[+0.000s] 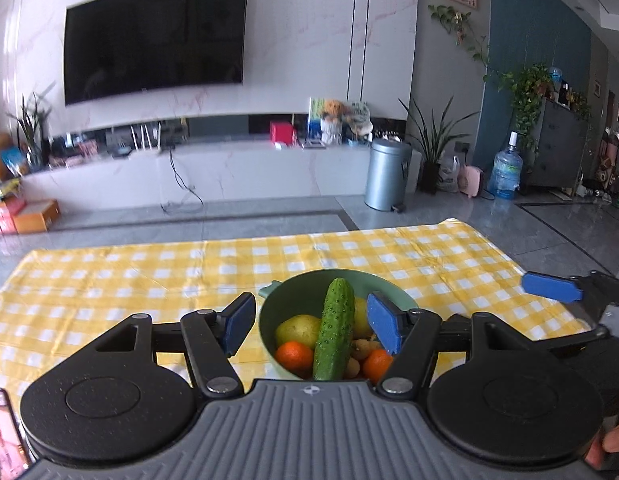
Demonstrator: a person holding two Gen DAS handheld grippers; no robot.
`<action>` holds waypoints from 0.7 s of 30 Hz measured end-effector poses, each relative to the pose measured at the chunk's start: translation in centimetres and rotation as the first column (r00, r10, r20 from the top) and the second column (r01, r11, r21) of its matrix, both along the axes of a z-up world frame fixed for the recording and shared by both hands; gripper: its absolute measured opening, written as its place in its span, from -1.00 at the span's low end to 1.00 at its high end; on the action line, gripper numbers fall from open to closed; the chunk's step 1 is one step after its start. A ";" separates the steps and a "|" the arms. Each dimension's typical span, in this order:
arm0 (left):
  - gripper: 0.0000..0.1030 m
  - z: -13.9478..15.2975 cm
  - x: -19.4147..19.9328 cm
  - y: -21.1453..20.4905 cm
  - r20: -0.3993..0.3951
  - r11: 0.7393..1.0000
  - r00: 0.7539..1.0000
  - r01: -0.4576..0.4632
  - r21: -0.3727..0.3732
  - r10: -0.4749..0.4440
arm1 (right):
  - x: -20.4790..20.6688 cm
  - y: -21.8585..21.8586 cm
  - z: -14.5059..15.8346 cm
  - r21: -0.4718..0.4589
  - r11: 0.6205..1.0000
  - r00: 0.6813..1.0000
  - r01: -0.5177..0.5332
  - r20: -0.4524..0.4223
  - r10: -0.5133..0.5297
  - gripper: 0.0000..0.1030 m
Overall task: Organize fruits
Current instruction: 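Open both tools and withdraw them away from the colander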
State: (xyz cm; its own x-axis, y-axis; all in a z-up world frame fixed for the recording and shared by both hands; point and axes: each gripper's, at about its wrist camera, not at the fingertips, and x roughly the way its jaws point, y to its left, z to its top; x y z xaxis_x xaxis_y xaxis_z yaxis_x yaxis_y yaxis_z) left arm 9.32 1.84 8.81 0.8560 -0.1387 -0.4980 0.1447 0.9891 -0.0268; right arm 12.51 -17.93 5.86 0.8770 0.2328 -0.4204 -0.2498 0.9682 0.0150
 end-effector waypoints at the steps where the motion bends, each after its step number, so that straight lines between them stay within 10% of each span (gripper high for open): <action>1: 0.48 -0.2 -0.5 -0.2 0.014 1.000 1.000 -0.003 0.013 0.003 | -0.7 -0.1 0.0 0.017 1.000 1.000 0.009 0.006 -0.009 0.84; 21: 0.74 -6.8 -5.9 -0.6 0.018 0.992 0.996 -0.090 0.092 0.089 | -8.0 0.0 -5.1 0.055 0.996 0.995 0.073 0.067 -0.076 0.92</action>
